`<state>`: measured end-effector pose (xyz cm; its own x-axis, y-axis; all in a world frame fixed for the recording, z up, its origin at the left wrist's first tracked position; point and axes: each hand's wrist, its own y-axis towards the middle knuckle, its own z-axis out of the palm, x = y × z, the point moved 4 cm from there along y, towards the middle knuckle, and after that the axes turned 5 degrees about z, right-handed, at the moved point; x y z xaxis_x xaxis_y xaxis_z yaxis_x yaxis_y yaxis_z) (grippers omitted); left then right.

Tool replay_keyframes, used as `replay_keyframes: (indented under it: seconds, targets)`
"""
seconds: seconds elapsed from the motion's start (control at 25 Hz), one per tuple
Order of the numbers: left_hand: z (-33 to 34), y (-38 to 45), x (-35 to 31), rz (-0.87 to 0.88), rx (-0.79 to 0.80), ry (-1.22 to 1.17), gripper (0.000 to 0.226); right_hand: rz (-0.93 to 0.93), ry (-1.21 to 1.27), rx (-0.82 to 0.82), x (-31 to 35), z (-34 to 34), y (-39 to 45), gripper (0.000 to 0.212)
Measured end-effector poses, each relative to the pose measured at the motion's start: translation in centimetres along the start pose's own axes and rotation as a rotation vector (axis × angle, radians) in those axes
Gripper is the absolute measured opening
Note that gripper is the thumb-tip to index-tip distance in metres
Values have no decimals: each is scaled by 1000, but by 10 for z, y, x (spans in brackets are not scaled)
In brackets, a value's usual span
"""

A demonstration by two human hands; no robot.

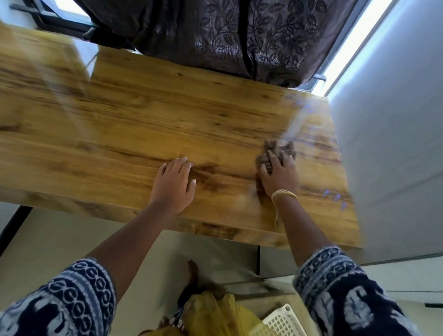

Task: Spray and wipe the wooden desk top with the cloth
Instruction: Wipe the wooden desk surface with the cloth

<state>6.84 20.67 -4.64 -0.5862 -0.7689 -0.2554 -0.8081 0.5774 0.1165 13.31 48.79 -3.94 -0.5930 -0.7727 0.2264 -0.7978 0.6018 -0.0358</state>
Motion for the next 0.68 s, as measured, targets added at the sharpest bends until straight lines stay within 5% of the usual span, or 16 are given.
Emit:
replay_keyframes:
  seconds: [0.08, 0.12, 0.28, 0.36, 0.68]
  targets:
    - [-3, 14, 1, 27, 5, 4, 46, 242, -33, -7, 19, 4, 11, 59]
    - [-4, 22, 3, 39, 8, 6, 46, 216, -60, -20, 40, 8, 13, 60]
    - [-1, 69, 12, 39, 6, 22, 48, -484, -131, 96, 126, 29, 11, 55]
    - [1, 99, 16, 51, 8, 34, 48, -580, -155, 118, 125, 26, 44, 56]
    - [19, 215, 7, 115, 68, 25, 50, 139, -21, -83, -32, -9, 201, 57]
